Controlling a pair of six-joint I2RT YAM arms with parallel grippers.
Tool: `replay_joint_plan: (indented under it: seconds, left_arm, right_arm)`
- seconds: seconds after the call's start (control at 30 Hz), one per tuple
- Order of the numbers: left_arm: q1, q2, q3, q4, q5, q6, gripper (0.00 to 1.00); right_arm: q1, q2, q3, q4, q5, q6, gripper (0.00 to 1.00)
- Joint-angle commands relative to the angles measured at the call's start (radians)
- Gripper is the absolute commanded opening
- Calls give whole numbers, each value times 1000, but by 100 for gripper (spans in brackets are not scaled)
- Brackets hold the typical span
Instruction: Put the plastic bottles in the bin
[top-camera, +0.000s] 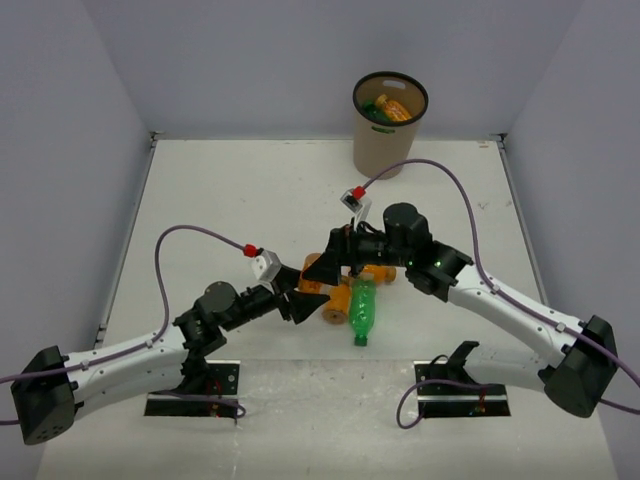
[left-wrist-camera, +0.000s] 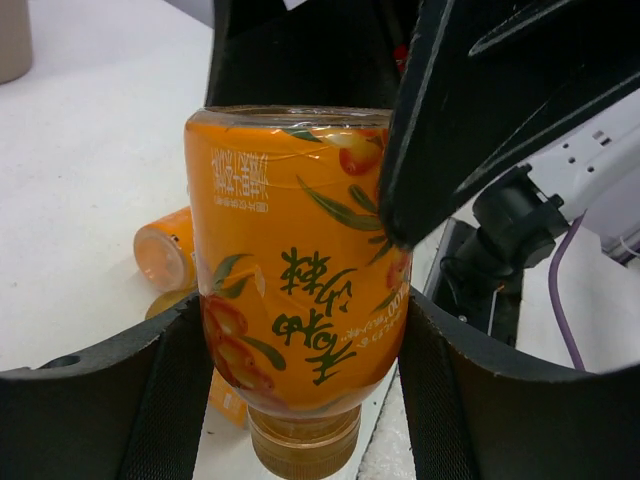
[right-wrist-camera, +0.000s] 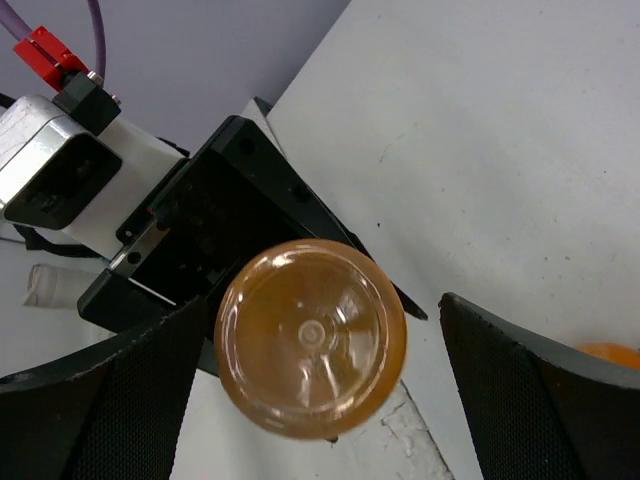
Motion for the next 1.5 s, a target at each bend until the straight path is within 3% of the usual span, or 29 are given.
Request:
replay_joint_plan:
  seconds: [0.0, 0.1, 0.23, 0.37, 0.4, 0.43, 0.47, 0.5, 0.57, 0.6, 0.63, 0.7, 0.77, 0.8, 0.87, 0.9, 1.03, 1.1, 1.27, 1.3, 1.4, 1.47]
  left_arm:
    - [-2, 22, 1, 119, 108, 21, 0]
    - [-2, 25, 6, 98, 73, 21, 0]
    - [-2, 13, 20, 44, 0, 18, 0]
    - [-2, 34, 49, -16, -82, 15, 0]
    - [-2, 39, 62, -25, -82, 16, 0]
    - [0, 46, 69, -31, -79, 18, 0]
    - [-2, 48, 73, -34, -77, 15, 4]
    - [-2, 48, 79, -37, -74, 18, 31]
    - [-2, 40, 86, -47, -82, 13, 86]
    - [-2, 33, 86, -50, -82, 19, 97]
    - [-2, 19, 90, -74, -121, 15, 100]
    - [-2, 7, 124, -131, -167, 6, 100]
    - [-2, -4, 197, -284, -301, -37, 100]
    - [-2, -7, 229, -439, -417, -62, 100]
    - [-2, -4, 343, -630, -517, -130, 100]
    - [-2, 8, 386, -803, -581, -149, 100]
    - [-2, 59, 602, -1111, -639, -188, 100]
    - [-2, 72, 635, -1192, -651, -183, 100]
    - [-2, 65, 603, -1205, -640, -161, 100]
    - [-2, 62, 592, -1191, -622, -162, 100]
    - [-2, 60, 547, -1157, -590, -168, 100]
    - [-2, 68, 540, -1153, -585, -174, 100]
  right_arm:
    - [47, 41, 65, 13, 27, -24, 99]
    - [67, 44, 67, -12, 62, -38, 98]
    - [73, 20, 56, -51, 139, -51, 81]
    - [81, 10, 57, -76, 167, -70, 79]
    - [79, 13, 58, -73, 153, -75, 69]
    - [81, 20, 59, -70, 145, -80, 38]
    - [79, 26, 61, -56, 139, -83, 19]
    - [79, 38, 64, -50, 128, -83, 1]
    - [79, 52, 70, -30, 125, -89, 0]
    - [76, 56, 71, -24, 130, -87, 0]
    - [70, 61, 83, -22, 163, -90, 0]
    - [52, 76, 110, -36, 200, -98, 0]
    - [-14, 81, 180, -99, 306, -121, 0]
    - [-44, 81, 238, -122, 382, -130, 0]
    - [-162, 84, 300, -167, 430, -162, 0]
    - [-198, 99, 364, -176, 467, -175, 0]
    - [-394, 231, 551, -179, 654, -222, 0]
    - [-434, 318, 710, -167, 690, -248, 0]
    - [-540, 692, 1127, -202, 728, -285, 0]
    - [-549, 751, 1300, -226, 737, -287, 0]
    - [-574, 987, 1615, -304, 691, -330, 0]
    - [-576, 1090, 1685, -323, 670, -354, 3]
